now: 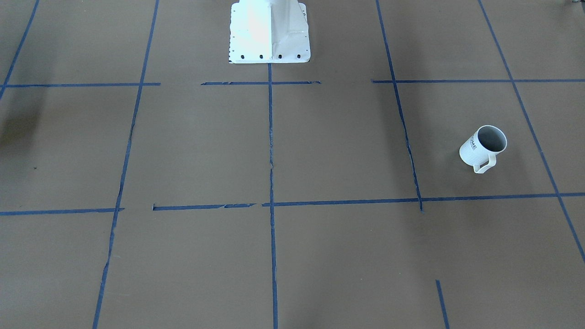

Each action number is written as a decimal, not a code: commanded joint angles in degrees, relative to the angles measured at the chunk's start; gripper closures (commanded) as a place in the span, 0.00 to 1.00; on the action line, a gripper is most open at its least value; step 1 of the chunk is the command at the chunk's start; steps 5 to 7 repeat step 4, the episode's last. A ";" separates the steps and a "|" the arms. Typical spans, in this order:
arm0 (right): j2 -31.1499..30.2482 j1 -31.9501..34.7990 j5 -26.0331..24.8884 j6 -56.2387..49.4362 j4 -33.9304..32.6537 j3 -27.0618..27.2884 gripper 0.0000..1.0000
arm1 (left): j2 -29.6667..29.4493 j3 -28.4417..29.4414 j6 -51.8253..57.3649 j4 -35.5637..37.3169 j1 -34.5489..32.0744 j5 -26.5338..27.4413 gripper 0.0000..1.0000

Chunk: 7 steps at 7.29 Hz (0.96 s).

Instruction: Left arm hands cup to right arm to dump lemon

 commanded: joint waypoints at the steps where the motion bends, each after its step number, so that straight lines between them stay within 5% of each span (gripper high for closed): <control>1: -0.01 0.04 0.00 -0.03 -0.01 0.00 0.00 | -0.11 -0.18 0.00 0.00 0.00 -0.06 0.00; 7: -0.01 -0.05 0.00 -0.03 -0.01 0.00 0.00 | -1.78 0.78 -0.17 0.09 0.09 0.12 0.00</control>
